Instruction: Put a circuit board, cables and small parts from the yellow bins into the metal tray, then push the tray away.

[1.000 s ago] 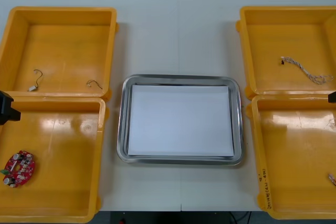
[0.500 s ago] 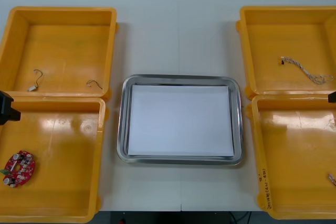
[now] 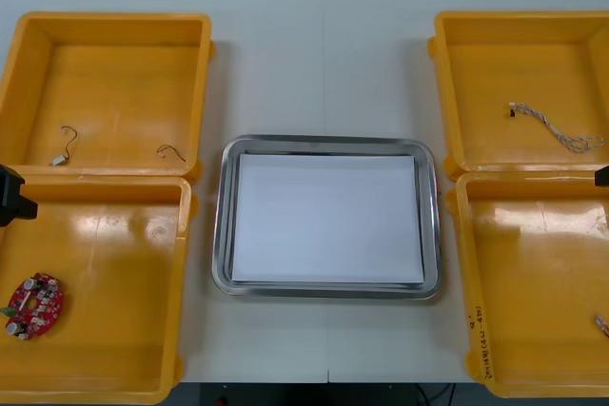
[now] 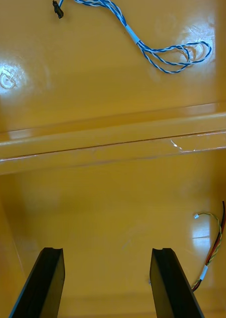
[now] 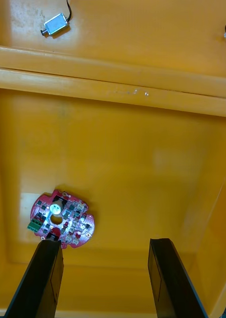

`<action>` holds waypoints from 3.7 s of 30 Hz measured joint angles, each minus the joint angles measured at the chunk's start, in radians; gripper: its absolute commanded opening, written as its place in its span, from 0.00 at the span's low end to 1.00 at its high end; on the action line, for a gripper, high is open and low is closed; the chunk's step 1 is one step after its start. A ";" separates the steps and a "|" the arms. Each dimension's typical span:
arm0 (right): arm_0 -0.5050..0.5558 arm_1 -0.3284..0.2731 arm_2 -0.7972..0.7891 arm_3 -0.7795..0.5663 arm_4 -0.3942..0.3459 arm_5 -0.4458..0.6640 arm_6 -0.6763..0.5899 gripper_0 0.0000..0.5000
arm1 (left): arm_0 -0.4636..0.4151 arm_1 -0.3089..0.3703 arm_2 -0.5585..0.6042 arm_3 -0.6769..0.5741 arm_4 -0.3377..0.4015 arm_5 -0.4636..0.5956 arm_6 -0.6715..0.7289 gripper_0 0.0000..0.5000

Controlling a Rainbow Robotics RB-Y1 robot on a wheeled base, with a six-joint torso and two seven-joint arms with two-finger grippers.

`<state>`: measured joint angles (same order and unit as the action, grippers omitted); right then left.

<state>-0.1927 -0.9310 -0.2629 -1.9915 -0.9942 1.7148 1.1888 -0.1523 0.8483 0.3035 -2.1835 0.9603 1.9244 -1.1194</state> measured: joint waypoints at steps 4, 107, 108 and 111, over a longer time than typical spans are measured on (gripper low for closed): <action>0.000 0.000 0.000 0.000 0.000 0.000 0.000 1.00 | 0.000 0.000 0.000 0.000 0.000 0.000 0.000 1.00; 0.350 -0.082 -0.039 -0.104 -0.057 -0.219 0.039 1.00 | 0.132 -0.156 0.237 0.010 -0.228 -0.035 0.001 1.00; 0.356 -0.082 -0.039 -0.104 -0.059 -0.224 0.057 1.00 | 0.136 -0.165 0.237 0.010 -0.234 -0.044 0.001 1.00; 0.365 -0.082 -0.039 -0.104 -0.064 -0.237 0.088 1.00 | 0.156 -0.197 0.237 0.010 -0.258 -0.077 0.001 1.00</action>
<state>0.1727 -1.0130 -0.3021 -2.0960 -1.0577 1.4773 1.2764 0.0033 0.6512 0.5401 -2.1736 0.7019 1.8477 -1.1182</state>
